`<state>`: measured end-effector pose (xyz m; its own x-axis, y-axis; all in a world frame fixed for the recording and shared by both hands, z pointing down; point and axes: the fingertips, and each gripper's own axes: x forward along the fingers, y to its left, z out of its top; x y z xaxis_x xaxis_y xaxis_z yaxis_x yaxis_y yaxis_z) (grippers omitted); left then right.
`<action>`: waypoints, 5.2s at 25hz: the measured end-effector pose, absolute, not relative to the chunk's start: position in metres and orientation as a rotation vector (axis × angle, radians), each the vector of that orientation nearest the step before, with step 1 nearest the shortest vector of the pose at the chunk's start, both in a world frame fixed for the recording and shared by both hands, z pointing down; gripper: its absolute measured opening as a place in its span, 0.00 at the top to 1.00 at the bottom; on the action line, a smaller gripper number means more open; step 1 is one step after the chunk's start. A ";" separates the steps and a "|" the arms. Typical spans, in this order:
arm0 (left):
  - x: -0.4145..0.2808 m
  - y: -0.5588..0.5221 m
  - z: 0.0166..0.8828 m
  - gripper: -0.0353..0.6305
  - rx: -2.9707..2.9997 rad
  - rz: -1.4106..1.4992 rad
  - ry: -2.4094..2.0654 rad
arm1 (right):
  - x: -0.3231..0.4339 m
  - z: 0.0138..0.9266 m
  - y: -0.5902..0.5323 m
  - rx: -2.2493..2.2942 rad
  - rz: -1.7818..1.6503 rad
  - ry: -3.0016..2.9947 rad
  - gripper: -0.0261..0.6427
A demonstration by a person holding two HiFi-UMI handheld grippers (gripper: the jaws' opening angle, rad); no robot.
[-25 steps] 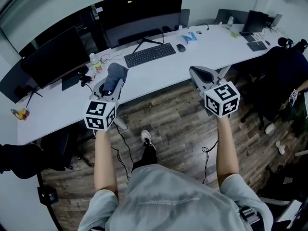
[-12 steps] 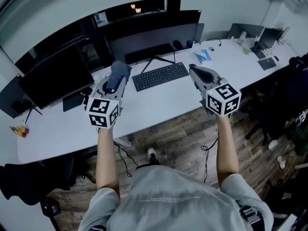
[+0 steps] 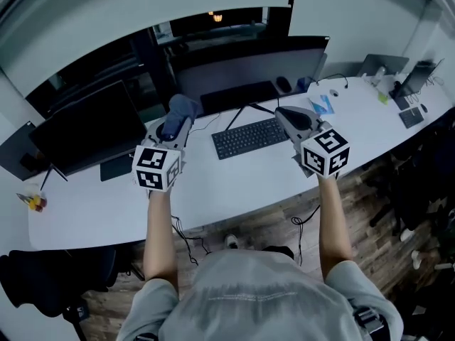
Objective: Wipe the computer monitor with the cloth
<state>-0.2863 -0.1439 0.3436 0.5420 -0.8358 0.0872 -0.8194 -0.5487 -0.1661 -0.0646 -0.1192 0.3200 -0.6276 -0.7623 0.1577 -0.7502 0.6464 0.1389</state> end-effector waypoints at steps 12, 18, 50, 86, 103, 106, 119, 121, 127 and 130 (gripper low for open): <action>-0.325 -0.235 0.336 0.82 -2.437 -0.415 1.708 | -0.080 0.335 -0.216 1.107 -0.084 -2.750 0.96; -0.346 -0.272 0.324 0.82 -2.299 -0.482 1.864 | -0.089 0.341 -0.260 0.951 -0.081 -2.774 0.96; -0.337 -0.337 0.376 0.82 -2.365 -0.718 1.783 | -0.068 0.357 -0.303 1.081 -0.007 -2.662 0.96; -0.331 -0.347 0.555 0.82 -2.725 -0.633 2.032 | -0.053 0.441 -0.309 1.076 0.115 -2.490 0.96; -0.331 -0.352 0.635 0.82 -2.803 -0.725 2.114 | -0.038 0.467 -0.303 1.162 0.149 -2.408 0.96; -0.329 -0.351 0.648 0.82 -2.830 -0.687 2.154 | -0.035 0.468 -0.302 1.173 0.161 -2.409 0.96; -0.321 -0.354 0.671 0.82 -2.928 0.300 2.584 | -0.020 0.475 -0.332 1.157 0.214 -2.501 0.96; -0.312 -0.358 0.673 0.82 -2.942 0.473 2.583 | -0.012 0.474 -0.338 1.164 0.216 -2.506 0.96; -0.286 -0.370 0.674 0.82 -2.973 0.802 2.574 | 0.024 0.483 -0.345 1.212 0.246 -2.486 0.96; -0.270 -0.374 0.674 0.82 -2.978 0.911 2.578 | 0.044 0.490 -0.346 1.224 0.268 -2.469 0.96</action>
